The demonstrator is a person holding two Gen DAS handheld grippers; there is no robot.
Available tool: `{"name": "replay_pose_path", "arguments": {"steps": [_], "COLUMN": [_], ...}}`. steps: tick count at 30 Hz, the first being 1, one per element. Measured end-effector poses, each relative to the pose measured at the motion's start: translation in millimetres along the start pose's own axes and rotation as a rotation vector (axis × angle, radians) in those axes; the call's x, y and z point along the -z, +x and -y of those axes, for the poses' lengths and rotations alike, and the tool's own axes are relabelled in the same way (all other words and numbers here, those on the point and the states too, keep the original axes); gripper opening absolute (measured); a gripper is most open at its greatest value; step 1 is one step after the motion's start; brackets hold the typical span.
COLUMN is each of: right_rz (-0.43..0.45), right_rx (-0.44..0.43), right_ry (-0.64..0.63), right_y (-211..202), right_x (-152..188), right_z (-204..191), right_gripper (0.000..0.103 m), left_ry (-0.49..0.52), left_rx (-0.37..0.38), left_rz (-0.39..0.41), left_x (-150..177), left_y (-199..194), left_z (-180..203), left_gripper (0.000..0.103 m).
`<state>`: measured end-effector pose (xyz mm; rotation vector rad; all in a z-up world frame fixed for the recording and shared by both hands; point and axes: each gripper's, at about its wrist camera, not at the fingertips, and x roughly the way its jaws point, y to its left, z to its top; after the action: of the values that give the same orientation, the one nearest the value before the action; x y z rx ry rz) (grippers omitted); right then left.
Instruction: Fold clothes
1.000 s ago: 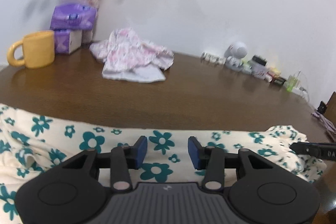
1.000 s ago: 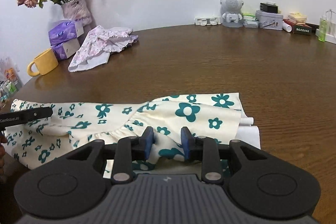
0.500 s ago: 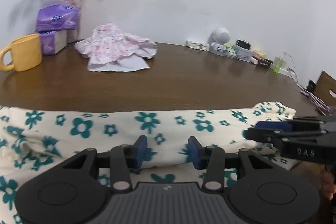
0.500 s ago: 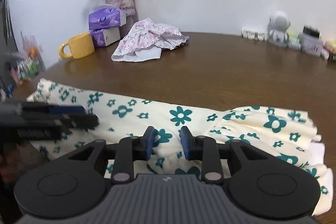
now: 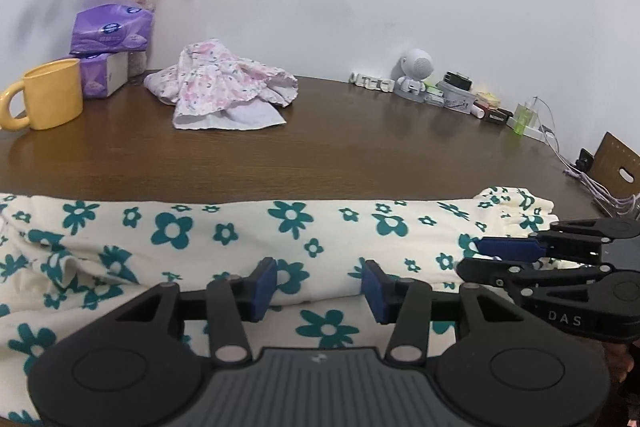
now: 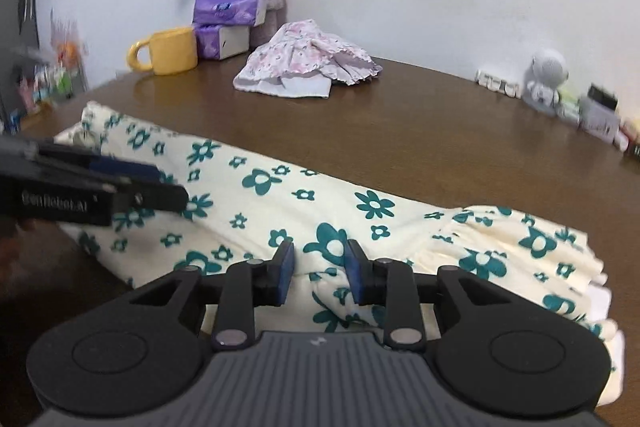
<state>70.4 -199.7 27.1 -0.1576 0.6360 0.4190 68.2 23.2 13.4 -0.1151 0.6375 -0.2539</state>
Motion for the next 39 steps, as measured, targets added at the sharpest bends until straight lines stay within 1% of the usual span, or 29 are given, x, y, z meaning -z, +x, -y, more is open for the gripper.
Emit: {"name": "replay_pose_path", "arguments": {"steps": [4,9,12,14,17,21,23,26,27,28,29,30,31,32,35,37,38,39], "right_rz": [-0.024,-0.021,-0.013,-0.008,-0.005,-0.004,-0.003,0.0,0.0,-0.001,0.004,0.012,0.029,0.051,0.082,0.072,0.058,0.045], "right_rx": [0.023,0.026,0.02,0.018,0.018,0.012,0.011,0.013,0.014,0.013,0.005,-0.005,-0.018,-0.033,-0.083,-0.097,-0.103,-0.109], "right_ry": [-0.043,-0.039,-0.02,-0.014,-0.009,0.009,0.011,0.009,0.007,0.005,0.008,0.013,0.022,0.034,0.053,0.046,0.038,0.029], "right_y": [4.1,2.8,-0.9,-2.9,-3.3,-3.2,-3.4,-3.7,-3.9,-4.4,-5.8,-7.6,-9.7,-11.8,-8.2,1.6,7.1,12.7], "right_x": [2.1,3.6,5.6,7.1,8.5,8.7,9.0,9.4,9.3,8.5,6.5,4.3,0.8,-3.2,-14.9,-19.4,-20.3,-21.1], "right_z": [-6.2,-6.3,-3.4,-2.1,-1.7,0.8,1.3,0.8,0.4,0.1,-0.3,-0.8,-1.7,-2.7,-9.8,-17.1,-21.0,-24.9], "right_gripper": [0.028,0.03,0.031,0.032,0.032,0.032,0.032,0.033,0.033,0.034,0.038,0.039,0.039,0.039,0.038,0.032,0.027,0.026], "left_ry": [0.007,-0.002,-0.015,-0.022,-0.048,-0.075,-0.086,-0.098,-0.1,-0.098,-0.094,-0.088,-0.079,-0.071,-0.049,-0.031,-0.015,0.0], "left_rx": [-0.011,-0.023,-0.047,-0.08,-0.127,-0.151,-0.162,-0.154,-0.145,-0.133,-0.12,-0.107,-0.101,-0.099,-0.081,-0.052,-0.047,-0.057], "left_rz": [0.006,0.01,0.023,0.032,0.038,0.038,0.04,0.049,0.061,0.079,0.097,0.12,0.139,0.153,0.138,0.1,0.078,0.058], "left_x": [2.7,3.6,5.3,6.3,7.4,8.4,8.6,9.2,8.6,7.2,5.8,3.0,-0.3,-3.4,-10.0,-10.1,-9.3,-7.9], "left_y": [-3.0,-7.8,-13.3,-17.0,-22.6,-28.8,-31.0,-35.4,-38.7,-42.3,-45.9,-49.6,-52.1,-52.7,-42.6,-31.3,-26.4,-21.9], "left_z": [-3.7,-9.6,-17.0,-23.6,-37.3,-48.6,-52.5,-55.5,-55.5,-54.7,-53.7,-52.3,-50.6,-48.4,-40.2,-34.4,-30.9,-28.8], "left_gripper": [0.045,0.045,0.045,0.045,0.039,0.035,0.035,0.036,0.042,0.043,0.043,0.045,0.048,0.048,0.047,0.046,0.046,0.046]}}
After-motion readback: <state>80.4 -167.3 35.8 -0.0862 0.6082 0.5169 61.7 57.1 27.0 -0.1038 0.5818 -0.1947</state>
